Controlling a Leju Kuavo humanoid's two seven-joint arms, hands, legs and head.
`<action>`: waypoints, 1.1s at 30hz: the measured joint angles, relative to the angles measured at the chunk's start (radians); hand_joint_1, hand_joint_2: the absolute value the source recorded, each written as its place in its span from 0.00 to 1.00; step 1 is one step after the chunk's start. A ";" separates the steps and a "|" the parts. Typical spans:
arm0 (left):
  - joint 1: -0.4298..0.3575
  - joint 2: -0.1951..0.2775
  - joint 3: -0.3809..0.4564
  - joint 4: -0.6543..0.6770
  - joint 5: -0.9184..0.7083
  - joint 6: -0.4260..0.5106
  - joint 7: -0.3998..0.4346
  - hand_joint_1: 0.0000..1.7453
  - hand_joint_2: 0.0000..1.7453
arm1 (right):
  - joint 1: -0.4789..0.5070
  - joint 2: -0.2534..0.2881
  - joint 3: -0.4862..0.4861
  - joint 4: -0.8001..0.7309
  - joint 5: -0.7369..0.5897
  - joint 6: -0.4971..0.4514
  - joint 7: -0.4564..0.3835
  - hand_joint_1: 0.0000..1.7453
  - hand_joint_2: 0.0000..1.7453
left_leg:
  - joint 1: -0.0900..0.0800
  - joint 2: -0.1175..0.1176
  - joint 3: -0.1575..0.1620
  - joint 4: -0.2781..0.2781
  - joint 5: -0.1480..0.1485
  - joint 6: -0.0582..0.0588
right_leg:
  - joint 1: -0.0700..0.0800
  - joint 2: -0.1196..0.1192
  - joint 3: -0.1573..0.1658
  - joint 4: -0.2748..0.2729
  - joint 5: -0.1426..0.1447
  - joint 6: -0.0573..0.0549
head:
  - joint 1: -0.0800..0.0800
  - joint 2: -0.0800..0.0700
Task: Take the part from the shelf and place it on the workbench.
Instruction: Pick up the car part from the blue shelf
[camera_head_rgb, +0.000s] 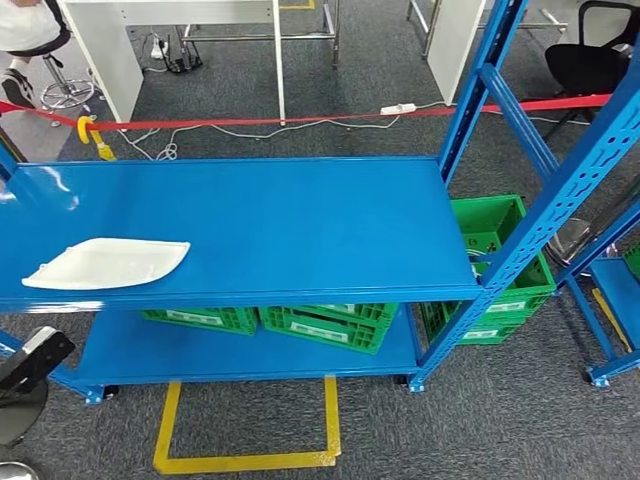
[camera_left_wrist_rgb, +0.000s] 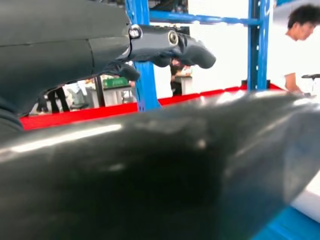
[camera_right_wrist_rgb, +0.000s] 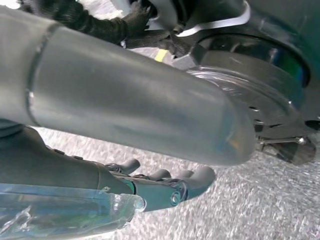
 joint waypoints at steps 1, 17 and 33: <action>0.000 0.000 -0.001 0.000 -0.001 0.000 0.000 0.00 0.00 | -0.001 -0.002 0.000 -0.001 0.000 0.000 0.000 0.00 0.00 | -0.002 -0.001 0.001 -0.002 -0.002 -0.003 | 0.002 -0.001 0.003 -0.007 0.000 0.000 | -0.002 0.000; -0.005 0.004 0.001 -0.001 -0.013 0.008 0.000 0.00 0.00 | -0.003 0.001 0.000 -0.004 -0.001 0.000 -0.001 0.00 0.00 | -0.002 0.003 0.026 -0.033 0.000 0.010 | -0.004 0.004 0.024 -0.030 -0.002 0.036 | -0.006 0.000; -0.006 0.004 0.000 -0.001 -0.015 0.009 0.000 0.00 0.00 | -0.003 0.004 -0.001 -0.004 -0.002 0.000 -0.002 0.00 0.00 | 0.057 0.004 0.097 -0.090 -0.014 -0.065 | -0.054 0.006 0.021 -0.041 0.015 0.080 | 0.002 0.000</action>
